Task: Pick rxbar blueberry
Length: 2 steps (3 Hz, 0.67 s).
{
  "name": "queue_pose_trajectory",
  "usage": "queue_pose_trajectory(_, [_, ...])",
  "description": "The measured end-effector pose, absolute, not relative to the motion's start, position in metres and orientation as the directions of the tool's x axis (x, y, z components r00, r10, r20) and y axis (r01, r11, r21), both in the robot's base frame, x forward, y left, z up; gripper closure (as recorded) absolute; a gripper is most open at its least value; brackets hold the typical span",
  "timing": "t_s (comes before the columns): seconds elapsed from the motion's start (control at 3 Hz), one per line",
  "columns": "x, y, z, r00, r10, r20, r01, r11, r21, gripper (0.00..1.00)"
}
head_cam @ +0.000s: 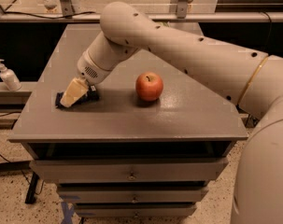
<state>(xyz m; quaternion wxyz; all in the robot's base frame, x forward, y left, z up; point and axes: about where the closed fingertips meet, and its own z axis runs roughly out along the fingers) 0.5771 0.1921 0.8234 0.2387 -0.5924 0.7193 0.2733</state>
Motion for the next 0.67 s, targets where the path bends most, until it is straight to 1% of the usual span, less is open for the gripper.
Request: queue_pose_trajectory(0.67, [0.5771, 0.192, 0.8257, -0.184, -0.722, -0.667, -0.983, 0.149, 0.11, 0.86])
